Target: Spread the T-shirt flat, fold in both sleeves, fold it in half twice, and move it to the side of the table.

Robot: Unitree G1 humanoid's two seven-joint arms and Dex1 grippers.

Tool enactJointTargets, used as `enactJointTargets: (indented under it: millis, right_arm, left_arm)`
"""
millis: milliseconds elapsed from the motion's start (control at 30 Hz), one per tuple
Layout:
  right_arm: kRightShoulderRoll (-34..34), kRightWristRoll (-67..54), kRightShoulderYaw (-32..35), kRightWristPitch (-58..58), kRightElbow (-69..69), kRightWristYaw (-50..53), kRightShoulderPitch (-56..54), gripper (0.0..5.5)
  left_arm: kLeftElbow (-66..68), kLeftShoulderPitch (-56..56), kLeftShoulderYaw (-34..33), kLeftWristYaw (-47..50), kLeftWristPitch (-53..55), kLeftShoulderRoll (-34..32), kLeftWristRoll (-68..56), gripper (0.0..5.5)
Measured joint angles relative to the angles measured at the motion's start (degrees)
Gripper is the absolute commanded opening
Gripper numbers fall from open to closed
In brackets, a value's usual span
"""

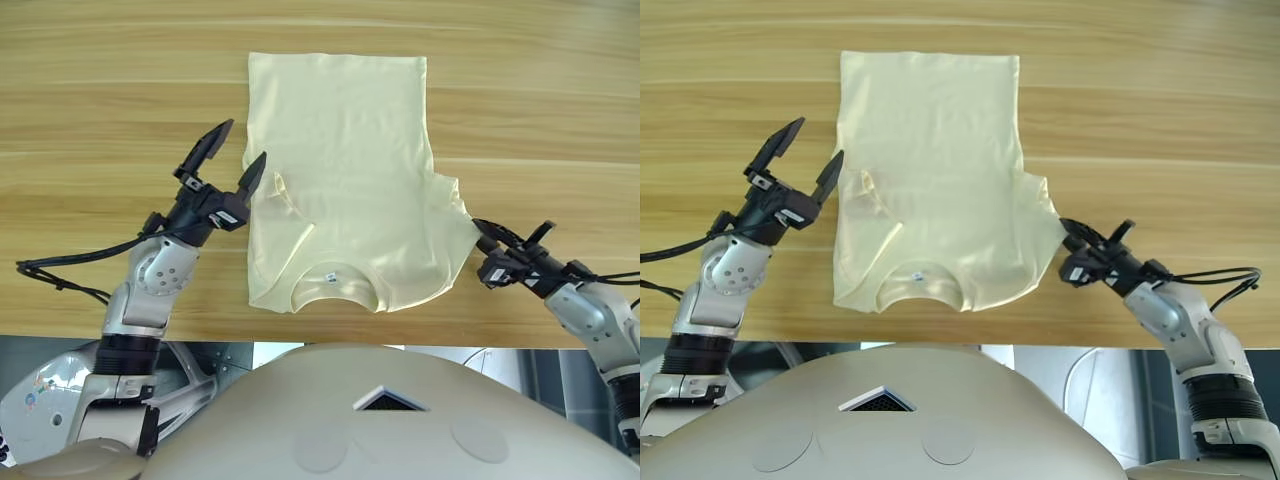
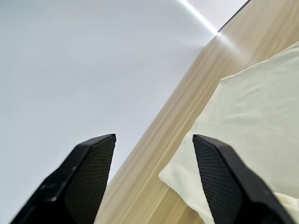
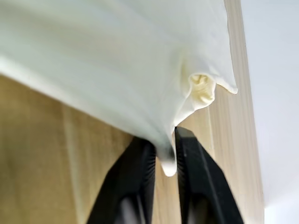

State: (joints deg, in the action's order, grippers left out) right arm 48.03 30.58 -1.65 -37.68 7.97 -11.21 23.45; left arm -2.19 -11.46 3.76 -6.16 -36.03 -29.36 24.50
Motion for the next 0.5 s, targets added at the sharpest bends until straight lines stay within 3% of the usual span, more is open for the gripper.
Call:
enactJointTargets:
  millis: [67,500]
  right_arm:
    - [0.2,-0.3,0.2,0.0,-0.1,0.0,0.0,0.02]
    - [-0.3,-0.4,0.2,0.9,-1.1,1.0,-0.4,0.02]
  left_arm:
    - [-0.2,-0.2,-0.3,0.2,0.0,0.0,0.0,3.05]
    - [-0.7,-1.0,-0.5,0.2,-0.2,0.0,-0.4,3.05]
